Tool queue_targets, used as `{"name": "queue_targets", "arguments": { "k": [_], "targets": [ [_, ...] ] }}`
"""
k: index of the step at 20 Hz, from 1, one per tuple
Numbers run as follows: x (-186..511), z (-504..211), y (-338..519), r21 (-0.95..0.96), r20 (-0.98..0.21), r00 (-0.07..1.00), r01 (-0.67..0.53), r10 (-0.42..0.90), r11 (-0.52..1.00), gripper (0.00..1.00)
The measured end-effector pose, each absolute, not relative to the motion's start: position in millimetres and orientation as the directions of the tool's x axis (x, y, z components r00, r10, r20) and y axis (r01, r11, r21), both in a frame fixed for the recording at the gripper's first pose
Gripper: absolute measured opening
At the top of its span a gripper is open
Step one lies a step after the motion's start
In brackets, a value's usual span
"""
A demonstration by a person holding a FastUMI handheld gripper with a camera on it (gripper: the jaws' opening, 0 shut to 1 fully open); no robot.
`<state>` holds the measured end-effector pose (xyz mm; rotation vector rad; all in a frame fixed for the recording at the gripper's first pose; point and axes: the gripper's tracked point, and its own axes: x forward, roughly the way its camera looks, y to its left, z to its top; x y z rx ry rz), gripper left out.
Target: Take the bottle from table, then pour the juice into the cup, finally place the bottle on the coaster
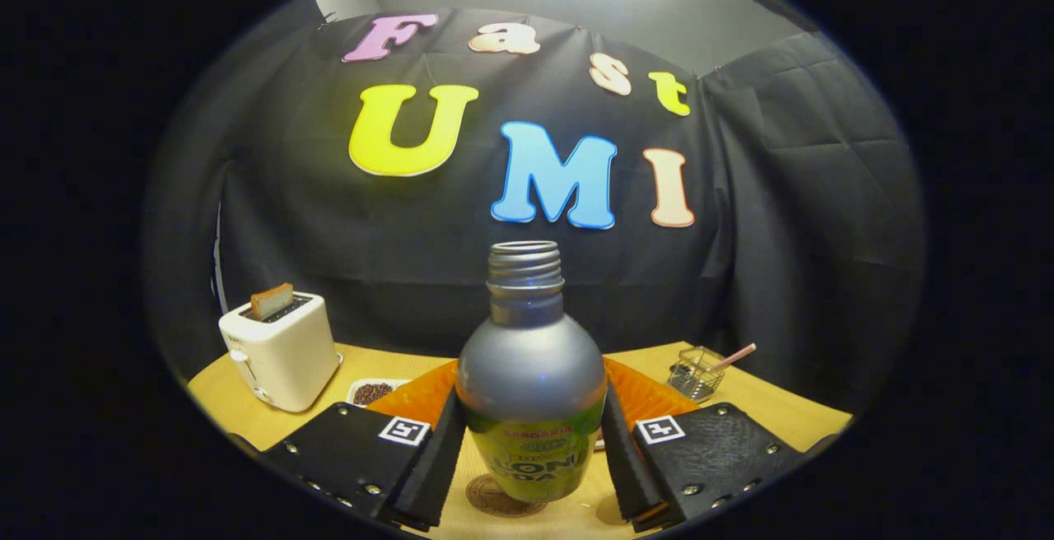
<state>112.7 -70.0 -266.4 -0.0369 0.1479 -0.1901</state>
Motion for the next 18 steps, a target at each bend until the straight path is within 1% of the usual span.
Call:
{"name": "queue_targets", "arguments": {
  "k": [5,8,14,15,16,18],
  "targets": [
    [125,-306,-66,-0.047,-0.155,0.972,0.172,-0.178,0.984,0.76],
    [132,-337,-52,-0.009,-0.192,0.971,0.14,-0.139,0.99,0.77],
    [140,-367,-55,-0.038,-0.222,0.964,0.142,-0.147,0.989,0.77],
    [138,-372,-55,-0.041,-0.223,0.964,0.138,-0.143,0.99,0.77],
    [140,-366,-56,-0.032,-0.189,0.972,0.14,-0.144,0.99,0.77],
    [140,-369,-58,-0.011,-0.183,0.972,0.15,-0.149,0.989,0.77]
  ]
}}
